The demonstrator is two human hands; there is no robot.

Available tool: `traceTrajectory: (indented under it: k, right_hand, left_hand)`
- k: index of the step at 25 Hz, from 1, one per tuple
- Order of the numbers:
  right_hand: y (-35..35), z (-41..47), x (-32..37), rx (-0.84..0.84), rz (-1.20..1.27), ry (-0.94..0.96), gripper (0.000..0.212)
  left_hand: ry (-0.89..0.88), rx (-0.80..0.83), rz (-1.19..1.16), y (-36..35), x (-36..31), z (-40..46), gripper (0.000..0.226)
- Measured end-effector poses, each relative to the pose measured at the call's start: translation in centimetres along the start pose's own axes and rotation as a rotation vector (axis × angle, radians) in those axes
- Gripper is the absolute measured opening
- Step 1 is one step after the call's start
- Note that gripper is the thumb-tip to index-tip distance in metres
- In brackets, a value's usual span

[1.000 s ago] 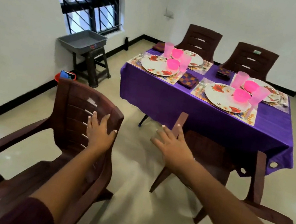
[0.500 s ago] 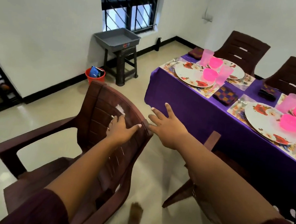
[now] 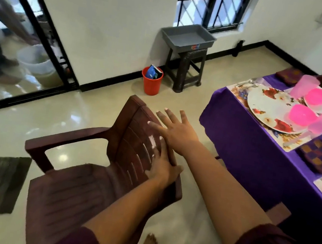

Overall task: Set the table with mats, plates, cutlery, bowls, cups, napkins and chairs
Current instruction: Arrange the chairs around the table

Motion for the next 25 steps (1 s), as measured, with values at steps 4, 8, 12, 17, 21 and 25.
traceTrajectory:
  k: [4,8,12,17,21,25]
  right_hand:
    - [-2.5,1.9,1.8,0.094,-0.181,0.162,0.055]
    - [-3.7,-0.1,-0.2,0.080,-0.086,0.055,0.052]
    - [-5.3,-5.2,-1.7,0.104,0.003,-0.064,0.054]
    - [-7.2,-13.9,-0.6,0.139,0.138,-0.272,0.054]
    - [-6.3,-18.2,3.1,0.126,0.169,-0.368,0.045]
    - [-3.1,-22.1,11.2,0.162,0.072,-0.431,0.039]
  left_hand:
    - [-0.014,0.008,0.019,-0.7,0.2,0.8,0.108]
    - [-0.089,0.099,0.006,-1.8,-0.7,0.8,0.113]
    - [-0.177,0.269,0.119,-4.3,-1.4,-2.0,0.116]
    - [-0.368,0.512,0.093,-5.6,-1.5,-7.6,0.117]
    - [-0.434,0.538,0.440,-4.1,-0.3,-11.9,0.109]
    - [-0.437,0.527,0.755,-1.8,3.6,-18.3,0.102]
Point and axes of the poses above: each hand's wrist, its own z-axis towards the middle knuckle, its own y-axis out of the back of the hand, x = y × z, the point moved 7 cm from there along z, towards the middle knuckle, and after that the axes turned 2 degrees about -y, right-handed, at the moved point
